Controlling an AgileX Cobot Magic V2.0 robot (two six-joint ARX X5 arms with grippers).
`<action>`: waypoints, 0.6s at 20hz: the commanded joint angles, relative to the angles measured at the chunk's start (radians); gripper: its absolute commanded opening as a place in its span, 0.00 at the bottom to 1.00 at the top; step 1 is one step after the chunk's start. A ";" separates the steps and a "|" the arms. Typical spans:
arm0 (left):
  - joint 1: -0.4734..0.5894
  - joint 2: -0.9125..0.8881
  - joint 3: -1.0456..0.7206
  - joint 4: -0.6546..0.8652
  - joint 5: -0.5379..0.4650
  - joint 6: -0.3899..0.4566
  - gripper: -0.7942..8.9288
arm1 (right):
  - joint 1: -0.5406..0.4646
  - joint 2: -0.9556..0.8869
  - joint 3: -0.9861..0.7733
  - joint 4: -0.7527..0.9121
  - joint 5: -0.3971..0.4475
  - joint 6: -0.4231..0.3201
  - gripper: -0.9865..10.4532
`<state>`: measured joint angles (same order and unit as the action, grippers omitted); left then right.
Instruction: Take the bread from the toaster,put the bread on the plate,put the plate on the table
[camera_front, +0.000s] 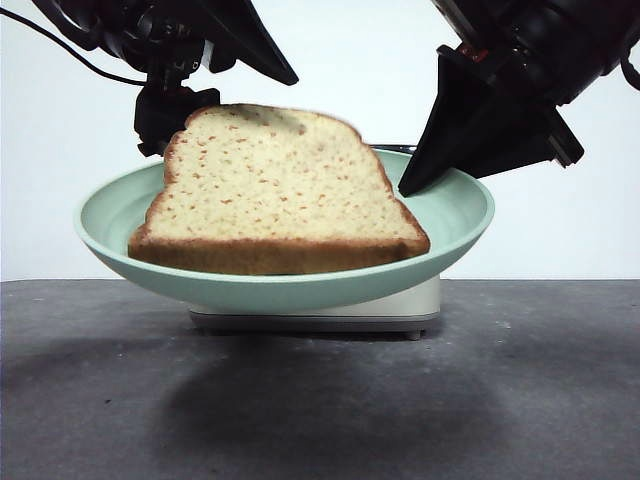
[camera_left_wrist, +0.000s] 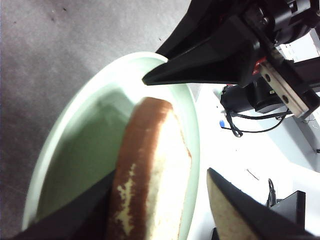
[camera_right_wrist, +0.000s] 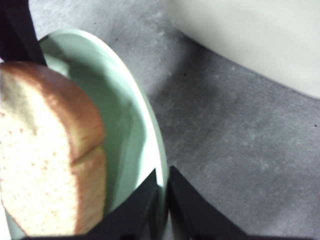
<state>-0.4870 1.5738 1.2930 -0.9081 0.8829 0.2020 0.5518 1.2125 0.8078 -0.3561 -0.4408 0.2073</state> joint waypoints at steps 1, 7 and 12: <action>-0.006 0.008 0.031 -0.004 0.007 0.017 0.39 | 0.009 0.008 0.010 0.007 -0.004 0.017 0.09; -0.006 0.001 0.143 -0.079 -0.040 0.025 0.39 | 0.009 0.008 0.010 -0.004 -0.004 0.017 0.09; -0.006 0.001 0.264 -0.150 -0.056 0.027 0.39 | 0.009 0.011 0.010 -0.011 0.018 0.016 0.09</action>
<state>-0.4870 1.5715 1.5360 -1.0672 0.8257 0.2134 0.5518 1.2125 0.8078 -0.3832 -0.4149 0.2100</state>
